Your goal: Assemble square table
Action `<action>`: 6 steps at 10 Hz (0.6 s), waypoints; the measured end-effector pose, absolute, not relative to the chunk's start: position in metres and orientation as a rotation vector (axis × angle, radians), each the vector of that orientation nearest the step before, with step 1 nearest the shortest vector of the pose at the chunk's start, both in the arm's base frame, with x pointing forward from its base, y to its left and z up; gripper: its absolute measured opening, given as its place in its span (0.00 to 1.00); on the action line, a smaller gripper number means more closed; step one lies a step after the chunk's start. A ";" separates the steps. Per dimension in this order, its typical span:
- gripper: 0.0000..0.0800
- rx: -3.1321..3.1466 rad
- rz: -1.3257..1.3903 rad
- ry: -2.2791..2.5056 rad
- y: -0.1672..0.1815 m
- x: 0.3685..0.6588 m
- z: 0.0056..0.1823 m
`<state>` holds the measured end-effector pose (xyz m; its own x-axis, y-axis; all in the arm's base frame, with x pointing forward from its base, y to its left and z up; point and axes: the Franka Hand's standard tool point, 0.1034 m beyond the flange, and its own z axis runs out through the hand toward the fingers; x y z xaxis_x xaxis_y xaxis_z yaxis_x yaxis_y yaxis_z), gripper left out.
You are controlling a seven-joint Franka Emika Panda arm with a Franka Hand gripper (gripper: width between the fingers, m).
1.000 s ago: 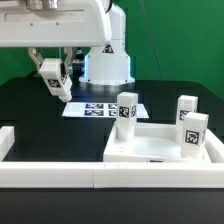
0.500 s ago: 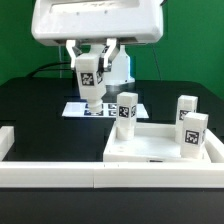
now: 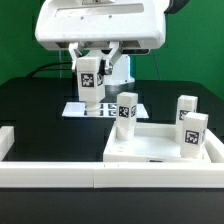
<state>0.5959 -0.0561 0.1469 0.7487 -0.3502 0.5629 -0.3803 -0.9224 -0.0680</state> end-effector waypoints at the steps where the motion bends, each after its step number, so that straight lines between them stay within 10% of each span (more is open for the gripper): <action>1: 0.36 2.900 0.885 -0.575 -0.043 0.593 0.134; 6: 0.36 2.909 0.839 -0.475 -0.008 0.606 0.108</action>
Offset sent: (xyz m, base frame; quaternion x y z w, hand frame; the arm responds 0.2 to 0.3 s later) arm 0.0187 0.0013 -0.0230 -0.0599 0.0116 -0.0568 0.9965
